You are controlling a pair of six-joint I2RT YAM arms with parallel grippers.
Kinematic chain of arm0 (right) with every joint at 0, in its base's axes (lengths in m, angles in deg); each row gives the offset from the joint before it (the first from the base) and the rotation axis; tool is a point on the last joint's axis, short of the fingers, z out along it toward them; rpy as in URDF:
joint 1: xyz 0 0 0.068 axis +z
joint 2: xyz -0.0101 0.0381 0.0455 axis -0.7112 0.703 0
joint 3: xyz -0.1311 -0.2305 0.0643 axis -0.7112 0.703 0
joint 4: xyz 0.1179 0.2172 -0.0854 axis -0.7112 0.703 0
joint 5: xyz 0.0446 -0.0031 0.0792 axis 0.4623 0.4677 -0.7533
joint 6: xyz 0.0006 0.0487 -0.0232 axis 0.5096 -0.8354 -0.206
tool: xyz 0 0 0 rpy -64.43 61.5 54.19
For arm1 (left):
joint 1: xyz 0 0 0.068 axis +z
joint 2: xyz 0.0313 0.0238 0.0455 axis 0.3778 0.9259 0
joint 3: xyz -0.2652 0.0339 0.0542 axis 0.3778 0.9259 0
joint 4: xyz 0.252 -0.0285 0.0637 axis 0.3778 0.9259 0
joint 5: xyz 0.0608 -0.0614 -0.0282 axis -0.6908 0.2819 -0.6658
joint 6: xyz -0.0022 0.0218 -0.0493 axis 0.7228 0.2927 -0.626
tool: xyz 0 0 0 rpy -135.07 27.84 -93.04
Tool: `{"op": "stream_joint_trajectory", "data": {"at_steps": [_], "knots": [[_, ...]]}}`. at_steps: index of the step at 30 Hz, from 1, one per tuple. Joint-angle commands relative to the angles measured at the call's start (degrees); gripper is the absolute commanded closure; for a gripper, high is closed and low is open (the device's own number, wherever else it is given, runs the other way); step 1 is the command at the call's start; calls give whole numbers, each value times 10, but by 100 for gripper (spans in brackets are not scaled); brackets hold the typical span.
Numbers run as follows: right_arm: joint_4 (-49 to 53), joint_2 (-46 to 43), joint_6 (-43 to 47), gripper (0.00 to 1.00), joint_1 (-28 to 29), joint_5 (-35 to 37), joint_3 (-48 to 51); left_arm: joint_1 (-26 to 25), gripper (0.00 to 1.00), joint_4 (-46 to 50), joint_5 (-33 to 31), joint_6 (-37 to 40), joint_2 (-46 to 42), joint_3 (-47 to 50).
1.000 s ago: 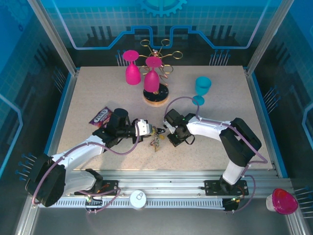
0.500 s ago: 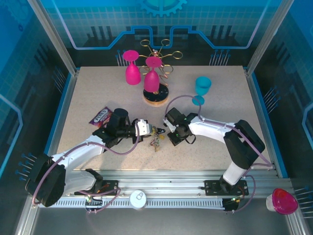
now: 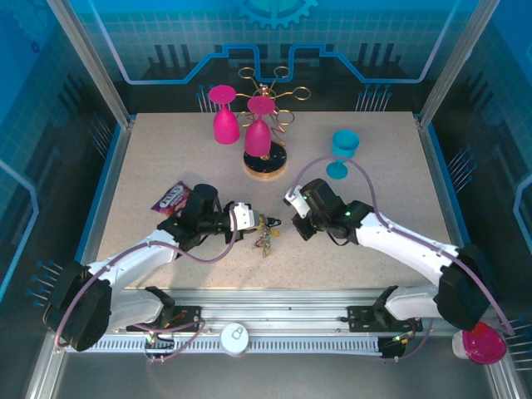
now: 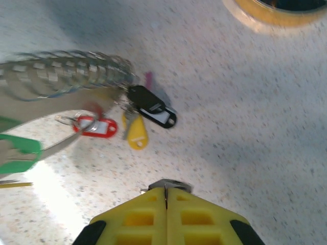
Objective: Put the keys on the keyring
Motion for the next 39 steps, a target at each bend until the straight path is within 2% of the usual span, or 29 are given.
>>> {"op": "stream_joint_trajectory", "data": {"at_steps": [1, 7, 16, 31, 39], "knots": [[-68, -39, 46, 100, -12, -105, 32, -4, 100, -10, 4, 6, -5, 5], [-107, -48, 56, 100, -55, -253, 33, -4, 100, -11, 14, -1, 0, 3], [-120, -17, 78, 100, -67, -333, 1, -5, 100, -31, 36, -36, 7, 6], [-147, 31, 66, 100, -54, -369, -34, -12, 100, -45, 52, -69, 23, 3], [-102, 43, 96, 100, -39, -328, -43, -12, 100, -47, 42, -73, 23, 2]]}}
